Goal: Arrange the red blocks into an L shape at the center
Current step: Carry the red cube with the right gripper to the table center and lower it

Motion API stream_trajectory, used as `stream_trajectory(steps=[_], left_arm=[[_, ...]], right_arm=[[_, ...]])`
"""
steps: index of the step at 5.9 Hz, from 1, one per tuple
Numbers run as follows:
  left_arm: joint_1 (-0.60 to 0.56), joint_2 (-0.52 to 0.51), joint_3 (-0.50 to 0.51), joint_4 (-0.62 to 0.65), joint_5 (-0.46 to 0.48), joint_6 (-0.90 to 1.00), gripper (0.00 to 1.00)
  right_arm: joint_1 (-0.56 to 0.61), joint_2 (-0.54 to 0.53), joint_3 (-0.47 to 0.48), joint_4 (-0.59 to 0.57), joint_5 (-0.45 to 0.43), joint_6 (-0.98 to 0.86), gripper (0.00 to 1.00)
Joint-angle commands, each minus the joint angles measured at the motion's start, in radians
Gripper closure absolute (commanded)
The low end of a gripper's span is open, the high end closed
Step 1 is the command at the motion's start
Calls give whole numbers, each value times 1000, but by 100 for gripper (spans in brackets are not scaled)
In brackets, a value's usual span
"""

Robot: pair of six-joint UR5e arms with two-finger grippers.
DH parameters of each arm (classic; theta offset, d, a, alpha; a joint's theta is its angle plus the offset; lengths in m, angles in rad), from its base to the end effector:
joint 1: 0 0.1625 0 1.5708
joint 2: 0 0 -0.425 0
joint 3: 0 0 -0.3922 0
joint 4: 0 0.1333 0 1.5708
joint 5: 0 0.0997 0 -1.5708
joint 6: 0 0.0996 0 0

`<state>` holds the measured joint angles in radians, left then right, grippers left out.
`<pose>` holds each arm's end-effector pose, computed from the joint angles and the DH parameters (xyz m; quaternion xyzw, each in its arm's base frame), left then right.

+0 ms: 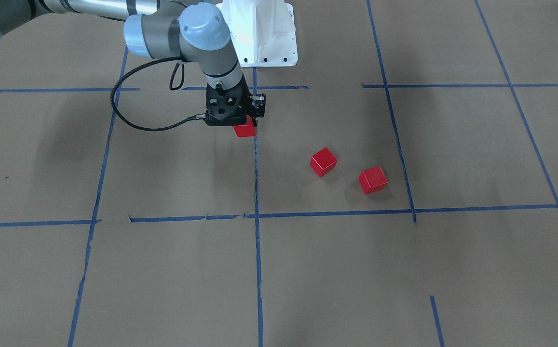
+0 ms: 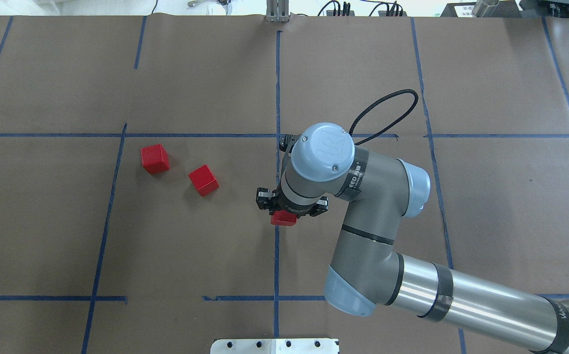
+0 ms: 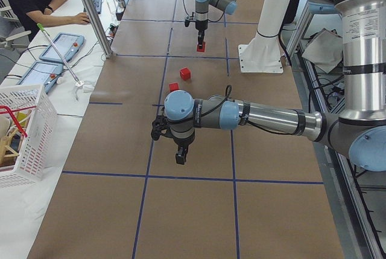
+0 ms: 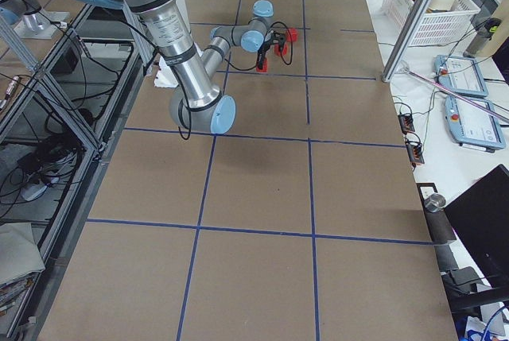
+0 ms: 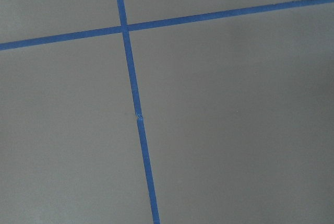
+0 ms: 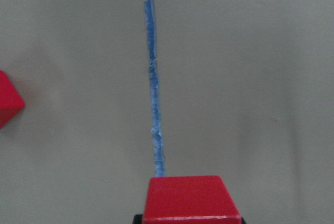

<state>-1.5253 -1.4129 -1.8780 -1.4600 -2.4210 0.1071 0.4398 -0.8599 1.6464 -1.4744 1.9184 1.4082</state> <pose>-0.0392 -0.4254 0.5857 0.0302 0.4116 0.0773 0.9076 -0.5820 -0.3837 0.1894 -0.0245 -0.4482 0.0499 0.8922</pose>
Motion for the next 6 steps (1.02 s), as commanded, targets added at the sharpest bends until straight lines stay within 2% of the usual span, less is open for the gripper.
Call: stream_trajectory(steps=[1, 3, 6], left_arm=[[0, 0, -1, -2, -1, 2, 0], [0, -1, -1, 0, -1, 0, 0], [0, -1, -1, 0, -1, -3, 0]], right_arm=[[-21, 31, -45, -3, -24, 18, 100], [-30, 50, -91, -1, -47, 5, 99], [-32, 55, -102, -3, -47, 3, 99]])
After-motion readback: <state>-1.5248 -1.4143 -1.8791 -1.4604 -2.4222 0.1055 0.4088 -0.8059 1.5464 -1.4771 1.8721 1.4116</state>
